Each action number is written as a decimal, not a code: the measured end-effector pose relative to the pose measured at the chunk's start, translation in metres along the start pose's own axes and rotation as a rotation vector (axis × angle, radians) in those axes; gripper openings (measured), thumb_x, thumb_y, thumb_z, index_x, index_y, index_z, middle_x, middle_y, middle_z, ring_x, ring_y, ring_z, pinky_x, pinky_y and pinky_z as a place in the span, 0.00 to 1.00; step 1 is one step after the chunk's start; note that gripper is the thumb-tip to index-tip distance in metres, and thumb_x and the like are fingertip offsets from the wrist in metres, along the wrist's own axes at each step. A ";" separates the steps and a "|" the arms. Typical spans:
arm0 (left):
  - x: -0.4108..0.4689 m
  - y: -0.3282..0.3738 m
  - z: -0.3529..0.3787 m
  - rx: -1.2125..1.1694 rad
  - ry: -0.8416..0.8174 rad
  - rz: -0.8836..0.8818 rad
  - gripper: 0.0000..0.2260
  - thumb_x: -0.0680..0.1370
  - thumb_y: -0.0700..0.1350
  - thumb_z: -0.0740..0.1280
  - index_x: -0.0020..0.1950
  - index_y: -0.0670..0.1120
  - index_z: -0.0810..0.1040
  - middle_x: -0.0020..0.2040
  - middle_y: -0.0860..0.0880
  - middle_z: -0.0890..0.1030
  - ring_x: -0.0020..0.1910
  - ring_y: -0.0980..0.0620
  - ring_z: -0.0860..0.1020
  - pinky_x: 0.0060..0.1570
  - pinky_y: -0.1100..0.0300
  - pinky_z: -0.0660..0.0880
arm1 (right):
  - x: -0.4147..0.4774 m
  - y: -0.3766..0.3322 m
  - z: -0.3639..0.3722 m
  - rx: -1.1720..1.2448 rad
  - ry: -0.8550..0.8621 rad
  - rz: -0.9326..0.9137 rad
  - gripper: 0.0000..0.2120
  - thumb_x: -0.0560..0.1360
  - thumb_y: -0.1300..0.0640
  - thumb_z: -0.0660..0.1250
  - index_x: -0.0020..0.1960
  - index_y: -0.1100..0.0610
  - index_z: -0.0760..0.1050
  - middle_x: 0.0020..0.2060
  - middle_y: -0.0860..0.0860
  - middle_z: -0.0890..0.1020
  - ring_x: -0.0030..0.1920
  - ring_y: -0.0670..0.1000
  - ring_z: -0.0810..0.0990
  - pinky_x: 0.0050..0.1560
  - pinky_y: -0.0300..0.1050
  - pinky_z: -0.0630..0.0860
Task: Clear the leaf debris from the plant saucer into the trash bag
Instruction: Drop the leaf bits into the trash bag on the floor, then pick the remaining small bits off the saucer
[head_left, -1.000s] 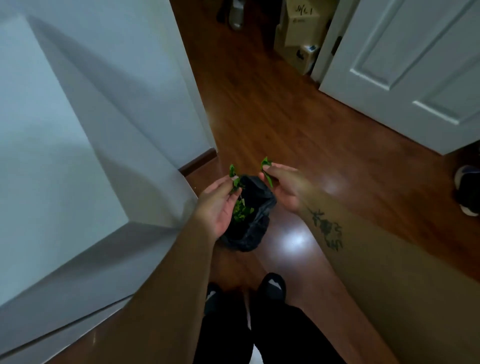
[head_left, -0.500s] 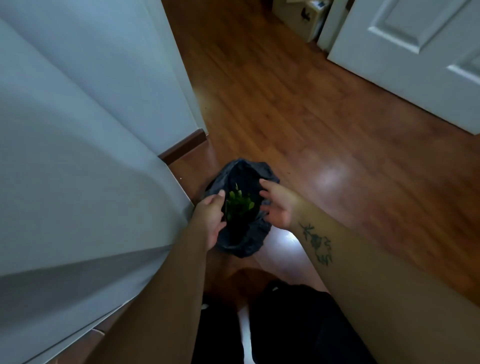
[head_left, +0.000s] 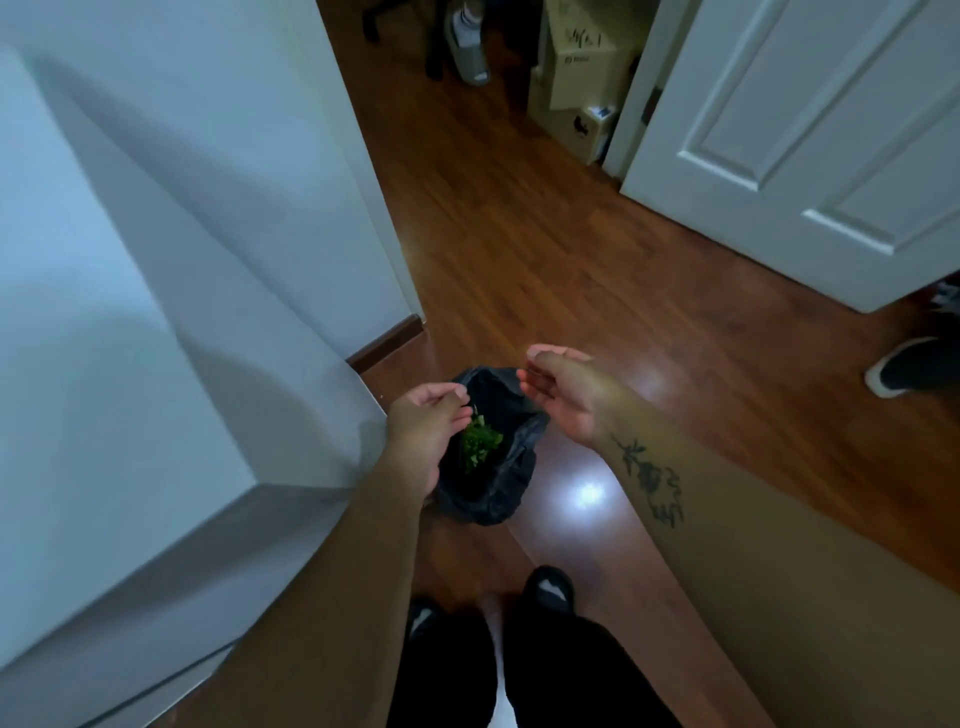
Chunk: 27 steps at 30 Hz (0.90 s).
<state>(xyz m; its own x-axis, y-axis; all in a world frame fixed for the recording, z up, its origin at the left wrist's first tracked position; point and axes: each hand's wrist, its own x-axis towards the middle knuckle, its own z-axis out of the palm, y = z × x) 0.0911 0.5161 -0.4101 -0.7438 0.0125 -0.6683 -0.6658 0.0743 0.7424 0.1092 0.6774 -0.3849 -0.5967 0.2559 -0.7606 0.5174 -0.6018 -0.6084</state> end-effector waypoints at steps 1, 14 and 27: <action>-0.016 0.021 0.001 -0.017 -0.009 0.020 0.04 0.78 0.38 0.68 0.51 0.38 0.79 0.44 0.42 0.82 0.42 0.48 0.82 0.48 0.60 0.80 | -0.020 -0.016 0.006 -0.004 -0.016 -0.014 0.06 0.78 0.65 0.64 0.42 0.59 0.74 0.36 0.54 0.77 0.37 0.50 0.77 0.41 0.41 0.76; -0.140 0.219 -0.046 -0.105 0.021 0.379 0.06 0.77 0.40 0.70 0.52 0.39 0.80 0.45 0.42 0.84 0.45 0.46 0.84 0.54 0.54 0.81 | -0.166 -0.150 0.100 -0.127 -0.237 -0.245 0.03 0.75 0.65 0.66 0.46 0.60 0.78 0.40 0.56 0.81 0.41 0.52 0.80 0.47 0.43 0.79; -0.191 0.239 -0.270 -0.130 0.280 0.487 0.04 0.77 0.36 0.66 0.44 0.42 0.80 0.42 0.45 0.82 0.40 0.50 0.81 0.37 0.68 0.77 | -0.225 -0.073 0.286 -0.365 -0.570 -0.235 0.02 0.75 0.65 0.67 0.47 0.61 0.76 0.41 0.54 0.80 0.45 0.53 0.81 0.54 0.44 0.78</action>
<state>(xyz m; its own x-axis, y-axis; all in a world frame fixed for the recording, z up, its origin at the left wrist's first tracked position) 0.0581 0.2627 -0.0921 -0.9417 -0.2513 -0.2236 -0.2316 0.0022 0.9728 0.0305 0.4477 -0.1048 -0.8936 -0.1469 -0.4241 0.4486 -0.2626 -0.8543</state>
